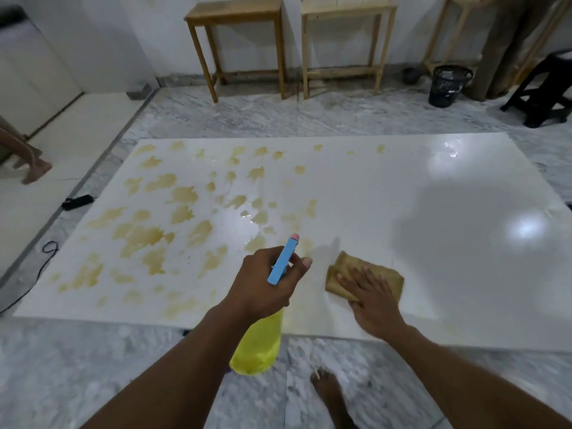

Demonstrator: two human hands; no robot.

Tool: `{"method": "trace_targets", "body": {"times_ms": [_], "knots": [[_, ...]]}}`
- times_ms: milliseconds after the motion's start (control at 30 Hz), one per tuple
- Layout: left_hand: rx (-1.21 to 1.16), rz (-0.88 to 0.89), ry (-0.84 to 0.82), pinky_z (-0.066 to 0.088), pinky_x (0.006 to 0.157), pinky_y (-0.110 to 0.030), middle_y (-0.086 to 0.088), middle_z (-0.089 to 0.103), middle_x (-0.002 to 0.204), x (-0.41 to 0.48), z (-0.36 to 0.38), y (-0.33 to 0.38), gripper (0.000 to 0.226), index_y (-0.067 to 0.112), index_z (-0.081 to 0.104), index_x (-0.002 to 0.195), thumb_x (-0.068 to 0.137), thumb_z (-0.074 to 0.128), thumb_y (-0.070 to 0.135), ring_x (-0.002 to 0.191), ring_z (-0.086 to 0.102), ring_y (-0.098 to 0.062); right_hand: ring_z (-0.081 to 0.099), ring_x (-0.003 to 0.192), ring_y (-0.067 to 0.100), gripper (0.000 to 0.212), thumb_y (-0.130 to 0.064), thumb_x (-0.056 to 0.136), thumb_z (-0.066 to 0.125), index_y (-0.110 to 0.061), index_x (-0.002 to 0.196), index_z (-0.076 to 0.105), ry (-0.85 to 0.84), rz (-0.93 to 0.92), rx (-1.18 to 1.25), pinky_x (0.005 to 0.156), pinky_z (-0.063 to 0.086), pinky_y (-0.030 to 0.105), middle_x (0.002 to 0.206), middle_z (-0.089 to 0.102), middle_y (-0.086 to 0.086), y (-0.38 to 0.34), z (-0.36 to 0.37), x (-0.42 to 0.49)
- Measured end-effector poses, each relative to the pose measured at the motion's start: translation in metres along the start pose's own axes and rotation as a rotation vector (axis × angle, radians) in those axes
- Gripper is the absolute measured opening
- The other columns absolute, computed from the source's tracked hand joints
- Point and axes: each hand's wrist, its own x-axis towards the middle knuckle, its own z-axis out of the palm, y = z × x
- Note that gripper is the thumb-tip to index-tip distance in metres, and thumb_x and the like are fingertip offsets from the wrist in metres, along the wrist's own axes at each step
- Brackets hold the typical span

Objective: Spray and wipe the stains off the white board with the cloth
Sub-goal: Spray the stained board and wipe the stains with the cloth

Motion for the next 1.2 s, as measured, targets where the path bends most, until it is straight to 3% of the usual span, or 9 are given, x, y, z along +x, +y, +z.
{"method": "trace_targets", "body": {"times_ms": [67, 133, 267, 400, 500, 600, 967, 1133, 1200], "knots": [[0.022, 0.002, 0.015, 0.056, 0.056, -0.02, -0.007, 0.076, 0.075, -0.031, -0.005, -0.007, 0.031, 0.025, 0.063, 0.081, 0.095, 0.069, 0.052, 0.05, 0.072, -0.014, 0.012, 0.151, 0.013, 0.053, -0.042, 0.094, 0.029, -0.046, 0.146, 0.041, -0.041, 0.027, 0.057, 0.12, 0.015, 0.049, 0.156, 0.023, -0.017, -0.017, 0.001, -0.026], [0.018, 0.006, 0.028, 0.045, 0.051, -0.011, -0.003, 0.071, 0.066, -0.058, -0.016, -0.011, 0.03, 0.024, 0.063, 0.08, 0.095, 0.07, 0.05, 0.048, 0.066, -0.009, 0.028, 0.149, 0.017, 0.043, -0.029, 0.1, 0.044, -0.039, 0.141, 0.05, -0.04, 0.056, 0.184, 0.117, 0.023, 0.038, 0.154, 0.04, -0.01, -0.037, -0.02, -0.038], [0.025, 0.0, 0.037, 0.045, 0.05, -0.009, 0.001, 0.065, 0.061, -0.074, -0.039, -0.019, 0.033, 0.021, 0.064, 0.081, 0.095, 0.069, 0.051, 0.048, 0.064, -0.006, 0.067, 0.091, 0.026, 0.027, -0.018, 0.103, 0.047, -0.016, 0.122, 0.065, -0.219, 0.365, 0.7, 0.071, 0.052, 0.028, 0.116, 0.07, 0.008, -0.064, -0.086, -0.036], [0.017, -0.014, 0.029, 0.057, 0.059, -0.024, -0.005, 0.068, 0.057, -0.051, -0.062, -0.025, 0.037, 0.016, 0.066, 0.087, 0.095, 0.069, 0.052, 0.048, 0.073, -0.02, 0.072, 0.076, 0.03, 0.029, -0.013, 0.098, 0.053, 0.009, 0.114, 0.062, -0.479, 0.526, 1.225, 0.063, 0.058, 0.033, 0.099, 0.071, 0.022, -0.078, -0.134, -0.007], [0.017, -0.025, 0.04, 0.058, 0.06, -0.025, -0.004, 0.066, 0.056, -0.017, -0.079, -0.029, 0.036, 0.019, 0.065, 0.086, 0.095, 0.068, 0.054, 0.049, 0.074, -0.022, 0.073, 0.084, 0.034, 0.03, -0.019, 0.096, 0.058, 0.005, 0.113, 0.064, -0.626, 0.553, 1.132, 0.073, 0.061, 0.04, 0.111, 0.072, 0.025, -0.084, -0.155, 0.052], [0.0, -0.051, 0.054, 0.058, 0.06, -0.027, -0.003, 0.066, 0.058, 0.03, -0.092, -0.035, 0.035, 0.02, 0.064, 0.084, 0.095, 0.068, 0.053, 0.051, 0.074, -0.023, 0.069, 0.098, 0.035, 0.03, -0.015, 0.097, 0.056, 0.0, 0.122, 0.062, -0.551, 0.534, 1.001, 0.092, 0.055, 0.048, 0.114, 0.071, 0.022, -0.082, -0.166, 0.142], [0.03, -0.086, 0.1, 0.064, 0.071, -0.048, -0.013, 0.074, 0.073, 0.23, -0.117, -0.051, 0.035, 0.02, 0.07, 0.091, 0.094, 0.069, 0.055, 0.057, 0.074, -0.027, 0.057, 0.1, 0.03, 0.026, -0.016, 0.096, 0.044, -0.023, 0.113, 0.063, -0.199, 0.07, 0.277, 0.073, 0.044, 0.033, 0.117, 0.062, 0.007, -0.077, -0.189, 0.434], [0.05, -0.061, 0.083, 0.063, 0.071, -0.051, -0.012, 0.072, 0.072, 0.276, -0.115, -0.061, 0.037, 0.024, 0.069, 0.089, 0.093, 0.066, 0.061, 0.063, 0.073, -0.032, 0.05, 0.124, 0.03, 0.043, -0.013, 0.09, 0.042, -0.007, 0.129, 0.058, -0.302, -0.142, 0.287, 0.1, 0.037, 0.05, 0.129, 0.059, -0.009, -0.06, -0.105, 0.461], [0.055, -0.064, 0.08, 0.063, 0.072, -0.05, -0.008, 0.072, 0.072, 0.28, -0.113, -0.067, 0.038, 0.025, 0.068, 0.089, 0.093, 0.065, 0.062, 0.062, 0.074, -0.028, 0.017, 0.151, 0.026, 0.056, -0.022, 0.099, 0.036, -0.028, 0.155, 0.032, -0.245, -0.083, 0.069, 0.117, 0.016, 0.054, 0.158, 0.028, -0.013, -0.053, -0.075, 0.451]]}}
